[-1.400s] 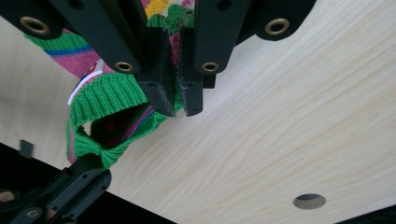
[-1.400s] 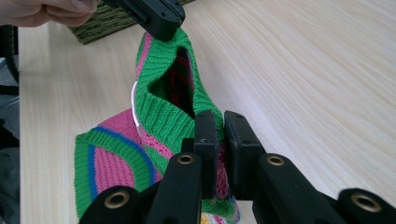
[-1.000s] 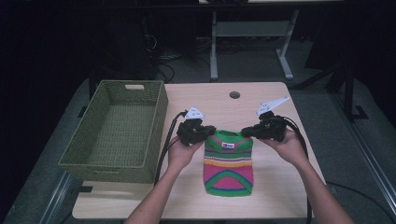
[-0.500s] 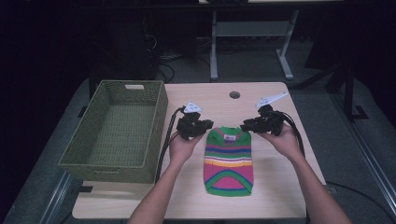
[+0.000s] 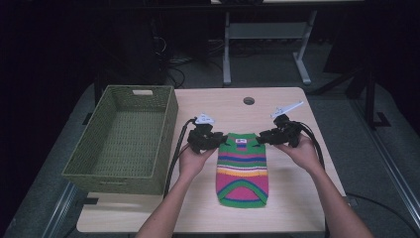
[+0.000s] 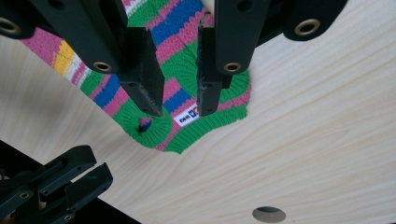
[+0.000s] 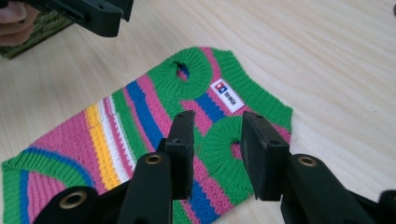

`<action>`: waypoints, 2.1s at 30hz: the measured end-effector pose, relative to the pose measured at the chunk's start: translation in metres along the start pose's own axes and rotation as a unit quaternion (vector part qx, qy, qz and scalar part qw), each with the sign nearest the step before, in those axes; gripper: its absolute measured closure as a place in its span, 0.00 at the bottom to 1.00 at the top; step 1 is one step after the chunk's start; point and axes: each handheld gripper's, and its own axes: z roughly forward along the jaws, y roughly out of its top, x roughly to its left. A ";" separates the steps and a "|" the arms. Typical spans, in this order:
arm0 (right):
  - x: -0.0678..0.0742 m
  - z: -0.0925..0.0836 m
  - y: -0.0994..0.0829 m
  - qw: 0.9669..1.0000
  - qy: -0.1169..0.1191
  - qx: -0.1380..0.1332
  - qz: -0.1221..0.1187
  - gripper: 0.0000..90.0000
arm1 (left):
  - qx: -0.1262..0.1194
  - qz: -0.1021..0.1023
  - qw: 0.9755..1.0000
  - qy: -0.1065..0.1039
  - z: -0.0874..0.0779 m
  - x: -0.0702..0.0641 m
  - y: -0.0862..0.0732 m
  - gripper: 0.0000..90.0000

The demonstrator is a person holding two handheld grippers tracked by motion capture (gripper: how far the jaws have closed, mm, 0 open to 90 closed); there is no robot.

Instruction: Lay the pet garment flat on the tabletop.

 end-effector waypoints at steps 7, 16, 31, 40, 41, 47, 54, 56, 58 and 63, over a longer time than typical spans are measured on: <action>0.011 -0.001 -0.011 1.000 0.003 0.012 -0.016 0.75 | 0.017 0.013 1.000 -0.017 -0.005 -0.009 -0.012 0.73; 0.027 -0.003 -0.030 0.999 0.011 0.022 -0.036 0.84 | 0.058 0.044 0.996 -0.041 -0.006 -0.023 -0.030 0.87; 0.049 0.008 -0.066 0.997 0.032 0.060 -0.045 0.93 | 0.120 0.076 0.988 -0.052 0.006 -0.045 -0.054 0.96; 0.042 0.023 -0.071 0.996 0.030 0.078 -0.041 0.93 | 0.132 0.067 0.988 -0.046 0.016 -0.042 -0.057 0.96; 0.042 0.023 -0.071 0.996 0.030 0.078 -0.041 0.93 | 0.133 0.068 0.988 -0.046 0.016 -0.041 -0.056 0.96; 0.034 0.025 -0.070 0.997 0.030 0.069 -0.024 0.93 | 0.127 0.062 0.989 -0.033 0.020 -0.036 -0.055 0.94; 0.026 0.026 -0.068 0.998 0.021 0.056 -0.007 0.91 | 0.108 0.041 0.993 -0.025 0.026 -0.029 -0.054 0.91; 0.024 0.027 -0.068 0.998 0.019 0.052 -0.005 0.91 | 0.110 0.038 0.993 -0.023 0.027 -0.027 -0.052 0.91; 0.022 0.028 -0.067 0.999 0.017 0.050 -0.002 0.91 | 0.114 0.041 0.992 -0.017 0.029 -0.026 -0.049 0.90; 0.018 0.028 -0.065 0.999 0.016 0.047 0.006 0.89 | 0.113 0.037 0.993 -0.014 0.033 -0.023 -0.045 0.88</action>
